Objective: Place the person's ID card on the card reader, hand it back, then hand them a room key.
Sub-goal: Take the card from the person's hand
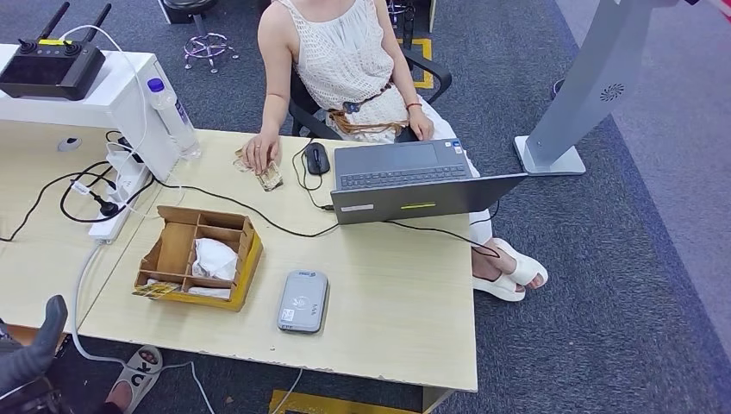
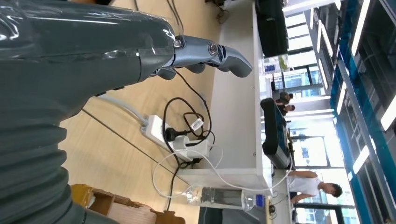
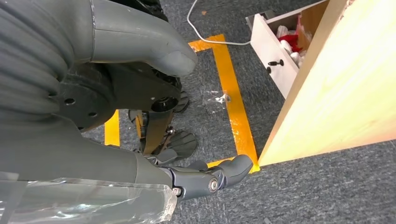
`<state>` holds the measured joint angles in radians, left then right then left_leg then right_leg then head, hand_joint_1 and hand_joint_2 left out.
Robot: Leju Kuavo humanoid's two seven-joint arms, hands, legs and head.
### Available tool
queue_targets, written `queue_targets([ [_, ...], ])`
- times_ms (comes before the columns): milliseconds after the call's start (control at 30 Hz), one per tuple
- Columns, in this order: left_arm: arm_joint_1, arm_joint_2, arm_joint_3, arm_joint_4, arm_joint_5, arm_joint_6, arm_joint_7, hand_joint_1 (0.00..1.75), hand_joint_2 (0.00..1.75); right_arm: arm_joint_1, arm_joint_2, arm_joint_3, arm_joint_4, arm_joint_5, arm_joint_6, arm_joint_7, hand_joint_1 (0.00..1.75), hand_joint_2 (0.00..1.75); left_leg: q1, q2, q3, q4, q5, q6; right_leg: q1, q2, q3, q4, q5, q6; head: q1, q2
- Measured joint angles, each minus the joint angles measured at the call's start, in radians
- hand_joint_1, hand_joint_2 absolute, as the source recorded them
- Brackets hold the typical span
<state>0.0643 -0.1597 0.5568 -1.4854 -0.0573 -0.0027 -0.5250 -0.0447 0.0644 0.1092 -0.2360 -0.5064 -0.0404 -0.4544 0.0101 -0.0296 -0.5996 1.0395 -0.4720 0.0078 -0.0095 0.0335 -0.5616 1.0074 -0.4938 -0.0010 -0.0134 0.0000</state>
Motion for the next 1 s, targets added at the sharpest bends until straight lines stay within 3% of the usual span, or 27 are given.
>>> queue_targets([
  [500, -0.195, 0.12, -0.206, 0.026, -0.44, 0.129, 0.168, 0.0, 1.75, -0.021, 0.011, 0.0, 0.001, 0.041, 0.001, 0.029, 0.0, 1.75, 0.0, 0.0, 0.0, 0.0, 0.001, 0.0, 0.0, 0.0, 0.0, 0.0, 0.002, 0.0, 0.0, 0.0],
  [1000, -0.422, 0.227, -0.413, 0.171, -0.859, 0.254, 0.344, 0.0, 1.75, -0.041, 0.016, 0.0, 0.001, 0.09, 0.001, 0.06, 0.0, 1.75, 0.0, 0.0, 0.0, 0.001, 0.003, -0.001, 0.0, 0.001, -0.001, 0.0, 0.003, 0.0, 0.0, 0.0],
])
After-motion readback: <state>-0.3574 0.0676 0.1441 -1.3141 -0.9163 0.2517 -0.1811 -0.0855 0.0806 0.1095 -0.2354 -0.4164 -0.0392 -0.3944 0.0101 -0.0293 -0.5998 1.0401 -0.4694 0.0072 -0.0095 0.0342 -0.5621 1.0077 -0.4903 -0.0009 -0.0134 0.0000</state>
